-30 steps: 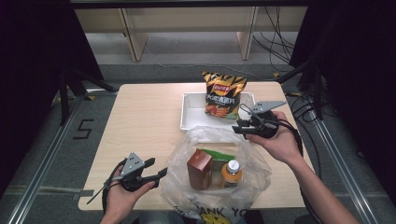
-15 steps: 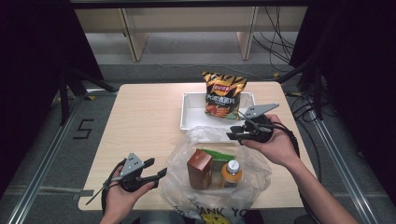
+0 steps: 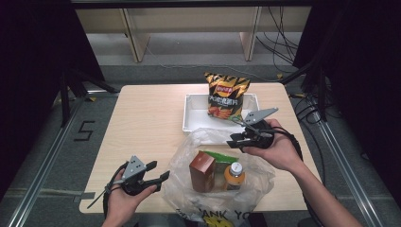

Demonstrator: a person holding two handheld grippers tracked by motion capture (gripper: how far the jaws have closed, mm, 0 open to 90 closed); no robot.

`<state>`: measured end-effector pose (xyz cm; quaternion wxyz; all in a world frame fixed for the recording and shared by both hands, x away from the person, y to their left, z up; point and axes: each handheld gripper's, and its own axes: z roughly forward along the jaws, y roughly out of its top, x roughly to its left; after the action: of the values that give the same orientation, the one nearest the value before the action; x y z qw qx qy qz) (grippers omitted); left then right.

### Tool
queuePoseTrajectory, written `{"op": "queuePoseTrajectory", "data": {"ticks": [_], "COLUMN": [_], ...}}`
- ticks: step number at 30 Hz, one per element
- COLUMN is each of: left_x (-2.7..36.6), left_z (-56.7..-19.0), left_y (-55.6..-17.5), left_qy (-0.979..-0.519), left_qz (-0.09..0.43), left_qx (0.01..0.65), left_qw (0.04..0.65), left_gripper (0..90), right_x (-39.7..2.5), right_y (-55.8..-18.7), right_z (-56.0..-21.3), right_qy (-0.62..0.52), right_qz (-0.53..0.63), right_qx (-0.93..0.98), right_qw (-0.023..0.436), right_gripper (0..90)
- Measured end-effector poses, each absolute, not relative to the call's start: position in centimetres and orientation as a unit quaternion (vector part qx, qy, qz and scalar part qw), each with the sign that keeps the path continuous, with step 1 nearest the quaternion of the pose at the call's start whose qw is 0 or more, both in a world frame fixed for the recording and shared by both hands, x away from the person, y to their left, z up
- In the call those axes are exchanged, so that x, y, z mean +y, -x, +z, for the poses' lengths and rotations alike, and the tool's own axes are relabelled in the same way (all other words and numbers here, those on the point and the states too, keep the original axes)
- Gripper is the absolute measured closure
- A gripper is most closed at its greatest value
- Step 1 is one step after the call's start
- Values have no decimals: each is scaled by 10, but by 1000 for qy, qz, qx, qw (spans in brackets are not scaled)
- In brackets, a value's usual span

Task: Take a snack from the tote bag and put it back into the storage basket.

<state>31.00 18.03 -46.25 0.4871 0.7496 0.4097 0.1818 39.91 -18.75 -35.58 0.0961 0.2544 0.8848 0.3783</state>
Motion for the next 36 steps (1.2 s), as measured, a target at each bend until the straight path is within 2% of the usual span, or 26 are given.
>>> {"op": "queuePoseTrajectory", "data": {"ticks": [4,9,10,13,15,25,36], "left_x": [181,180,180,181,181,180,180], "left_z": [-462,-461,-461,-462,-462,-462,-461], "left_y": [-311,-311,-311,-311,-311,-311,-311], "left_qy": [-753,-752,-753,-752,-752,-751,-751], "left_qz": [186,186,186,186,187,183,183], "left_qx": [403,404,404,405,404,408,408], "left_qw": [486,486,485,486,486,486,486], "left_gripper": [370,370,370,370,370,370,369], "right_x": [-184,-182,-181,-179,-179,-173,-169], "right_y": [-398,-397,-398,-396,-397,-389,-385], "right_z": [-358,-358,-360,-359,-360,-356,-357], "right_qy": [-252,-254,-246,-253,-252,-229,-214], "right_qz": [379,365,373,369,367,370,362], "right_qx": [885,892,889,891,891,898,905], "right_qw": [99,80,94,77,88,67,71], "right_gripper": [687,687,687,686,686,685,668]}}
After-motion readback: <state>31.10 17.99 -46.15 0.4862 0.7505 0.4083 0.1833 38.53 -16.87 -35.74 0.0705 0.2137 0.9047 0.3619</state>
